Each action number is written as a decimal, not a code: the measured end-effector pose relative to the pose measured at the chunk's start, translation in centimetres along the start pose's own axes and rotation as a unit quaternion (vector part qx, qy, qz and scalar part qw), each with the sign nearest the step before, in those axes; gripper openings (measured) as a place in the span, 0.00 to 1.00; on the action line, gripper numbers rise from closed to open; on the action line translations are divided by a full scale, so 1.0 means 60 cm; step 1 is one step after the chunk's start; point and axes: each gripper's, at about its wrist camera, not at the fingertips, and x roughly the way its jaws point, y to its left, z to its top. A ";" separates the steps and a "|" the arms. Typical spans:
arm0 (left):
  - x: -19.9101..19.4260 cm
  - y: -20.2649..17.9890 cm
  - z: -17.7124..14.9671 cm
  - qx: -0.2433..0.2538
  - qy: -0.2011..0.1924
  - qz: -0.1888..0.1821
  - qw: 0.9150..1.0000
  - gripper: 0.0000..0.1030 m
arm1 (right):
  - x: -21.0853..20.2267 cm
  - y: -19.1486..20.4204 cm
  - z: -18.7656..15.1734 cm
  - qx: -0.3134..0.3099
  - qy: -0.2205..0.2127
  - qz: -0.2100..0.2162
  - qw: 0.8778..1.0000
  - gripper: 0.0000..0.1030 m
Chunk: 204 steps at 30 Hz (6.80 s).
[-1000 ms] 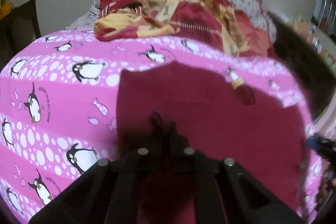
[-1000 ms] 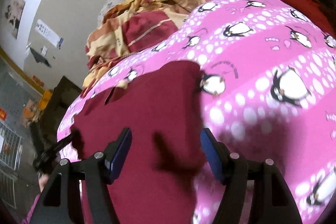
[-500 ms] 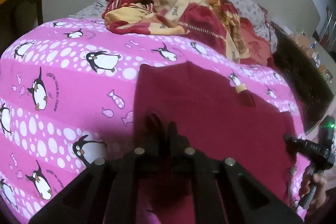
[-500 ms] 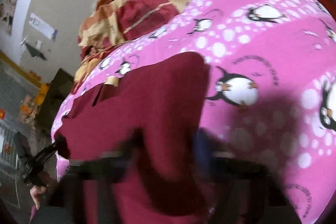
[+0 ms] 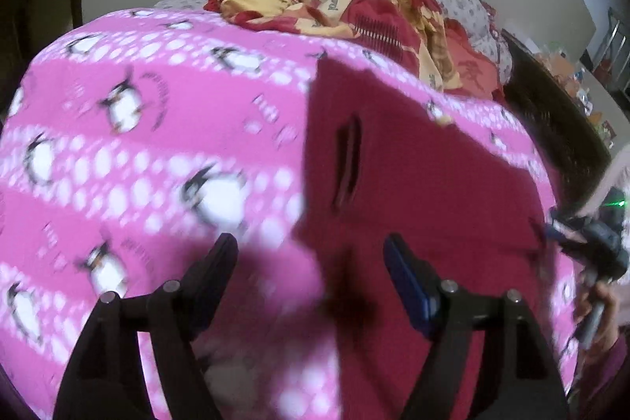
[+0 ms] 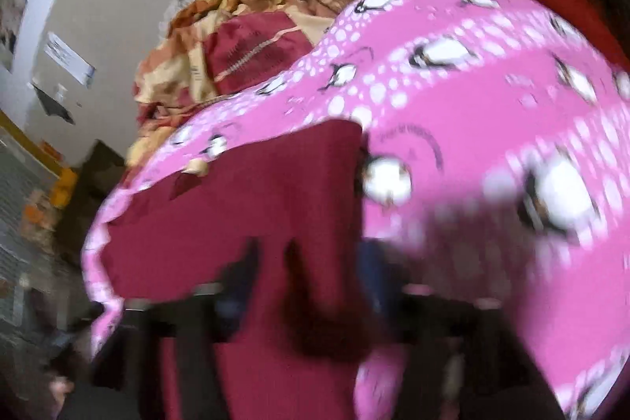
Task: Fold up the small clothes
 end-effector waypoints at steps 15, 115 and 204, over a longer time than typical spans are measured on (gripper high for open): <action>-0.037 -0.018 -0.193 0.032 0.089 -0.008 0.995 0.73 | 0.010 0.017 -0.206 -0.052 0.088 -0.024 0.994 0.32; -0.111 -0.038 -0.350 0.026 0.177 -0.070 0.981 0.27 | -0.162 -0.009 -0.436 -0.037 0.160 0.119 0.979 0.25; 0.117 -0.082 0.222 0.081 -0.016 -0.048 0.995 0.21 | 0.136 0.129 0.126 -0.209 -0.008 -0.062 0.976 0.09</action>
